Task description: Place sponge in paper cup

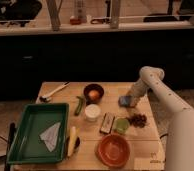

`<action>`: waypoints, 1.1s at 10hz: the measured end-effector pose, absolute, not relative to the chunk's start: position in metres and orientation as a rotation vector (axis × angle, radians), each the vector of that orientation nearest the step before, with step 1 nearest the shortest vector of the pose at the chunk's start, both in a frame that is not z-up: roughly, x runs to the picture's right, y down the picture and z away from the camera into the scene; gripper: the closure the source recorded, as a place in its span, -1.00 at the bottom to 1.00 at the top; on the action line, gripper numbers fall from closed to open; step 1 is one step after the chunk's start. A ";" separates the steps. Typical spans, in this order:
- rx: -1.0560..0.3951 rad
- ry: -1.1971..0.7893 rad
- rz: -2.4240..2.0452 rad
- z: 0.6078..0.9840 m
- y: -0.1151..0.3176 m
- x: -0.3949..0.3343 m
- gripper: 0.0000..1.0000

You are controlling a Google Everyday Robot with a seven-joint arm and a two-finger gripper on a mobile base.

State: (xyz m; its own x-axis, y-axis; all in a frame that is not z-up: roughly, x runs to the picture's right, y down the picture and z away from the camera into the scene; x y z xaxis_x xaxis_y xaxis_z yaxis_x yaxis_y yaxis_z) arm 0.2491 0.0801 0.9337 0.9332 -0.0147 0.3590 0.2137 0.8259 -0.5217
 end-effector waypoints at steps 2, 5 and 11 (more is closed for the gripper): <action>-0.576 -0.369 -0.149 0.924 0.072 0.249 1.00; -0.562 -0.401 -0.204 0.912 0.059 0.245 1.00; -0.522 -0.494 -0.340 0.875 0.031 0.221 1.00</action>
